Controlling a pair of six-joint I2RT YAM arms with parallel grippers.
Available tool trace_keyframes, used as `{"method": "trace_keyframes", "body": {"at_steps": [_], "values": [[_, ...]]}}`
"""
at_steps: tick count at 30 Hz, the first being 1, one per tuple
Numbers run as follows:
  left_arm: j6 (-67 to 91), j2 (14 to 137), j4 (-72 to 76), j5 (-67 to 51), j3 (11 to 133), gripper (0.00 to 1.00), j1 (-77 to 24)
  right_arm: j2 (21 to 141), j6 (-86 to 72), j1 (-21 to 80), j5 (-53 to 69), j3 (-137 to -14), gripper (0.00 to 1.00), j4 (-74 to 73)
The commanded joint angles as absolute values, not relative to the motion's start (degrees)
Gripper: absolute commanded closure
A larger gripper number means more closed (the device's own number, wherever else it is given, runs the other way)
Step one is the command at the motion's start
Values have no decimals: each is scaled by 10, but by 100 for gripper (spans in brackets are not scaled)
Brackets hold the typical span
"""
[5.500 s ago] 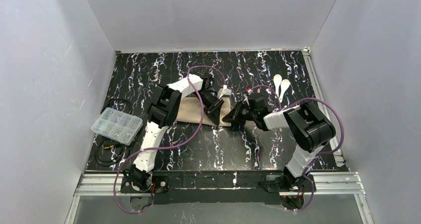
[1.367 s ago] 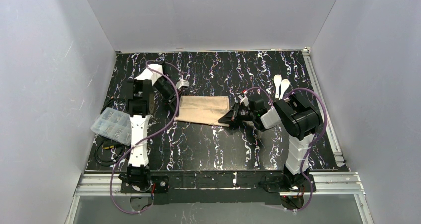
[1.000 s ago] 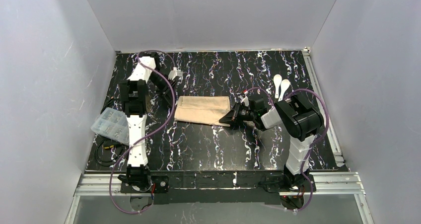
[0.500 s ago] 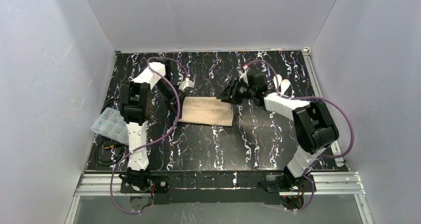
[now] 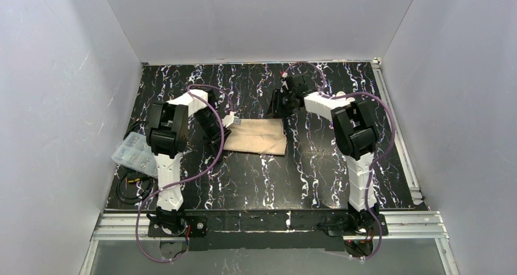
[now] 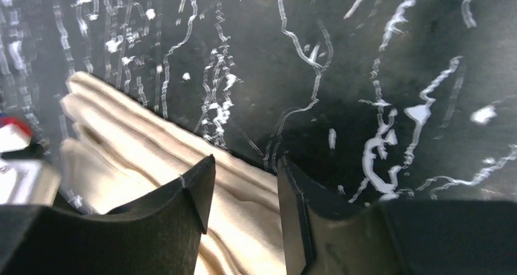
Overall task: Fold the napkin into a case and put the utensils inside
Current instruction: Rotate the 2/3-rectangle-folded napkin at the center of the board.
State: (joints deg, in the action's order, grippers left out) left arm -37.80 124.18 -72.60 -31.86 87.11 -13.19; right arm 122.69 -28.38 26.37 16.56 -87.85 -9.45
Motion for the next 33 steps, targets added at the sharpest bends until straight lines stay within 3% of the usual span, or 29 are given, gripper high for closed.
{"method": "trace_keyframes", "body": {"at_steps": [1,9,19,26,33], "values": [[-340,1232,-661,-259,895,80,-139,1210,-252,267,144,-843,50,-108],[-292,1303,-644,-224,1020,81,-139,1105,-286,267,125,-653,64,-48],[-257,1449,-707,-223,1304,82,-169,921,-353,326,118,-432,70,-26],[-240,1486,-708,-247,1380,82,-229,893,-375,445,108,-397,70,-11],[-227,1447,-693,-349,1375,81,-237,921,-297,476,172,-487,70,-65]]}}
